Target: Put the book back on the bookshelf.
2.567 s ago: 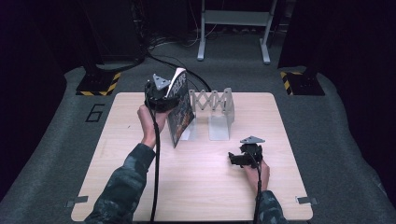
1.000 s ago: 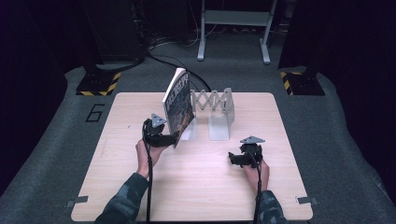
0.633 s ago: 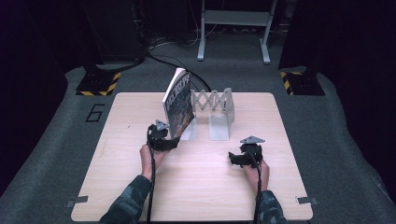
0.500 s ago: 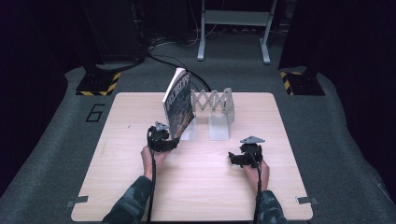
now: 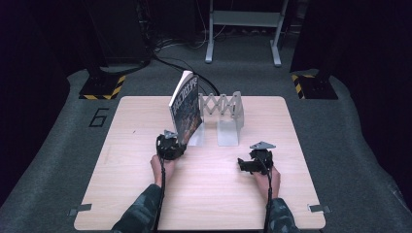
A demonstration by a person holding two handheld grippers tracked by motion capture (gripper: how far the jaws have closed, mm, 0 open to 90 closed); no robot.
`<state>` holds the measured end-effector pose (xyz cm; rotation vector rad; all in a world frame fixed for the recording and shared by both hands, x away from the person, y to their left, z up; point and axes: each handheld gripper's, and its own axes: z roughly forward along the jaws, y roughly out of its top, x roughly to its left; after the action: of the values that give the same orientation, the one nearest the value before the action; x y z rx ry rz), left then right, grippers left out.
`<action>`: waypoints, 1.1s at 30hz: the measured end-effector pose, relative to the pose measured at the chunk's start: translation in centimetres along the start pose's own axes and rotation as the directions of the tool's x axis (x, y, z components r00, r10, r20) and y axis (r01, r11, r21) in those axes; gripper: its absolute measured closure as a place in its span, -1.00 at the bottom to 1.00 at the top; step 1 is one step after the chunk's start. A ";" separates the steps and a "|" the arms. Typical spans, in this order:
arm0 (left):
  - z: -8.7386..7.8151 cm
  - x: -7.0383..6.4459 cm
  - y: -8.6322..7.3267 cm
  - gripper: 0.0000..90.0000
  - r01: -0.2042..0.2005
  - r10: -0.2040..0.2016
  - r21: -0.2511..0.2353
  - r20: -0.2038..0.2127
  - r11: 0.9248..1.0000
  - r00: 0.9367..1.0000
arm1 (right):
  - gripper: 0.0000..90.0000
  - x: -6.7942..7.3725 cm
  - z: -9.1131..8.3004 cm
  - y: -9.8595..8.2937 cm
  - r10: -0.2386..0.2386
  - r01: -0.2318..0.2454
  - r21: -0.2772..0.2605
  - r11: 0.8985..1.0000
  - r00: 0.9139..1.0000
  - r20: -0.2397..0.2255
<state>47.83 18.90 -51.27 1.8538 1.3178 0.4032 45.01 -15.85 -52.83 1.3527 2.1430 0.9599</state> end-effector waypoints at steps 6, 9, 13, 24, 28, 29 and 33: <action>0.0 -0.1 -0.1 0.67 0.037 -0.037 0.000 0.035 0.999 0.999 | -0.71 0.0 0.0 0.0 0.004 -0.004 0.001 1.000 1.000 0.000; 0.1 -0.3 -0.1 0.67 0.041 -0.042 0.005 0.054 0.999 0.998 | -0.71 0.0 0.0 0.0 0.004 -0.004 0.001 1.000 1.000 -0.001; 0.3 -0.8 -0.1 0.66 0.062 -0.061 -0.010 0.079 0.998 0.995 | -0.71 0.0 0.0 0.0 0.003 -0.003 0.001 1.000 1.000 -0.001; 0.2 -1.9 -0.1 0.58 0.075 -0.072 -0.022 0.118 0.997 0.990 | -0.71 0.0 0.0 0.0 0.000 0.000 0.000 1.000 1.000 -0.001; 0.2 -2.4 -0.2 0.51 0.070 -0.066 -0.026 0.134 0.997 0.989 | -0.71 0.0 0.0 0.0 0.003 -0.003 0.001 1.000 1.000 0.000; 0.2 -2.5 -0.2 0.51 0.069 -0.064 -0.025 0.144 0.997 0.988 | -0.71 0.0 0.0 0.0 0.003 -0.003 0.001 1.000 1.000 -0.001; 0.2 -2.9 -0.4 0.48 0.046 -0.040 -0.035 0.156 0.998 0.987 | -0.71 0.1 0.0 0.0 0.004 -0.004 0.002 1.000 1.000 -0.001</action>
<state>46.54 16.30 -51.18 1.7842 1.2340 0.2543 44.98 -15.80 -52.81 1.3583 2.1427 0.9606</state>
